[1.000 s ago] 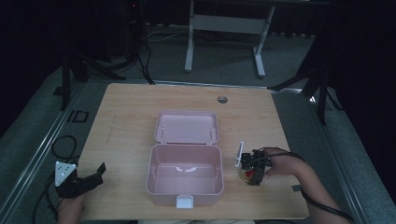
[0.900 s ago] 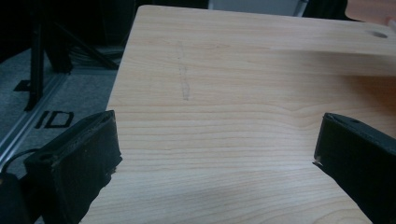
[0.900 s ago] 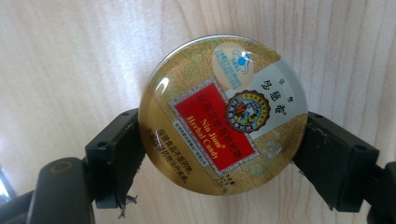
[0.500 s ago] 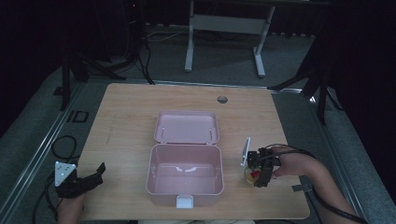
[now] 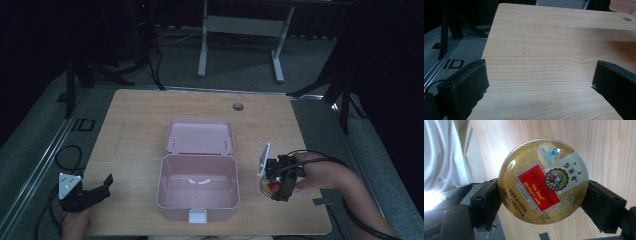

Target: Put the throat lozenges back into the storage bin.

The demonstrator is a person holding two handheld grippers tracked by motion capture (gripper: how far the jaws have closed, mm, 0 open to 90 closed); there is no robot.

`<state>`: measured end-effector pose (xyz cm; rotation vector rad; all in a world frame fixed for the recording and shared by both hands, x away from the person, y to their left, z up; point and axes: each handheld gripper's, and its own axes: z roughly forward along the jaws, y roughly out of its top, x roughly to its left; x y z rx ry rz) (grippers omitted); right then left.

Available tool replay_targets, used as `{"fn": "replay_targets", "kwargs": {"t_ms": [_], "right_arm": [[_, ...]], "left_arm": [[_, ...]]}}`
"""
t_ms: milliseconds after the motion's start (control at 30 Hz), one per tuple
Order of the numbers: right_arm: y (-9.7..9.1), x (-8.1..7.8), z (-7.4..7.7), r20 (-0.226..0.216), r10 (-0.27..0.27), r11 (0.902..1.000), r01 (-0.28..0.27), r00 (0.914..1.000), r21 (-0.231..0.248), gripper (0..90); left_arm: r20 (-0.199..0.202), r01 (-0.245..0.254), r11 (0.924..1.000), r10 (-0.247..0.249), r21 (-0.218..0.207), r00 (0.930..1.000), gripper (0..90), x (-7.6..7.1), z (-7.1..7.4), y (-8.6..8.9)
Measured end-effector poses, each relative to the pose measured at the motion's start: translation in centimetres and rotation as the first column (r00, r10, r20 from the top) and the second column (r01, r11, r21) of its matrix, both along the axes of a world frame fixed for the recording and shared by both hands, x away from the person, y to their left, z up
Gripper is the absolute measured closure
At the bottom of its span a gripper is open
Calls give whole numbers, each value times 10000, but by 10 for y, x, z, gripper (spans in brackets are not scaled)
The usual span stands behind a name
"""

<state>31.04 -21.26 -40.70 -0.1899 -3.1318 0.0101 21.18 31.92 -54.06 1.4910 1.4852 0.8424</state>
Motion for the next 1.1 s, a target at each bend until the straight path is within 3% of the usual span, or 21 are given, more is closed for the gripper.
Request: {"fn": "replay_targets", "kwargs": {"t_ms": [200,600,833,1100], "right_arm": [[15,-2,11,-113,-29,9998,31,9999,190,201],[57,-9,34,118,843,9947,-849,9964,573,201],[83,-10,39,130,1241,9902,-1247,9922,623,201],[110,-11,34,127,1700,9833,-1704,9854,632,201]], "left_arm": [[0,5,10000,-5,17,10000,7,0,0,0],[-11,64,10000,-64,-8,10000,7,0,0,0],[-14,66,10000,-66,21,10000,7,0,0,0],[-16,124,9999,-124,-13,9999,7,0,0,0]]}}
